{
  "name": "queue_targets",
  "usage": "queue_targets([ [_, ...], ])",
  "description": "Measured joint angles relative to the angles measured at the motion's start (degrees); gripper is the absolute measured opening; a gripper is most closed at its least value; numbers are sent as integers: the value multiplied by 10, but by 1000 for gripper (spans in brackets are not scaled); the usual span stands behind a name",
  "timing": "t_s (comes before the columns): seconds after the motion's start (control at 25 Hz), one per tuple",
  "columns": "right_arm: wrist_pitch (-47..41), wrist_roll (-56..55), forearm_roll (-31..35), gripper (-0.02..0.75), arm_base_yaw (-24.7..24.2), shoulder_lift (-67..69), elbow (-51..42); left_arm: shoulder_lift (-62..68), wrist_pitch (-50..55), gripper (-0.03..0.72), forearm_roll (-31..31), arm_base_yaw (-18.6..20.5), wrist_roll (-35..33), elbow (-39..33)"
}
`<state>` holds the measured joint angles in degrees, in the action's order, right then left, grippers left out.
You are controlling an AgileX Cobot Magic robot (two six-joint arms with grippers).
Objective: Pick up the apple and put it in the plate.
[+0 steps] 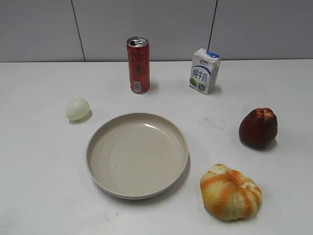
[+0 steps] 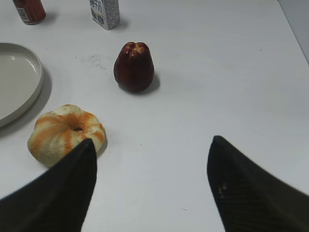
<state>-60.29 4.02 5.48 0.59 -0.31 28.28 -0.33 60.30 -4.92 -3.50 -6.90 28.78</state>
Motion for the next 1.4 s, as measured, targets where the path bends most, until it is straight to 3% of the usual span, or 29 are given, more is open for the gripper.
queue_targets([
  [0.56, 5, -2, -1, 571, 0, 12, 2, 0, 0, 524, 0, 0, 0, 0],
  [0.68, 44, -2, -1, 571, 0, 52, 11, 0, 0, 524, 0, 0, 0, 0],
  [0.84, 104, -8, 13, 572, 0, 154, 25, 0, 0, 524, 0, 0, 0, 0],
  [1.12, 139, 3, 86, 633, 0, 396, 95, 0, 0, 524, 0, 0, 0, 0],
  [1.4, 147, 22, 96, 636, 0, 625, 198, 0, 0, 524, 0, 0, 0, 0],
])
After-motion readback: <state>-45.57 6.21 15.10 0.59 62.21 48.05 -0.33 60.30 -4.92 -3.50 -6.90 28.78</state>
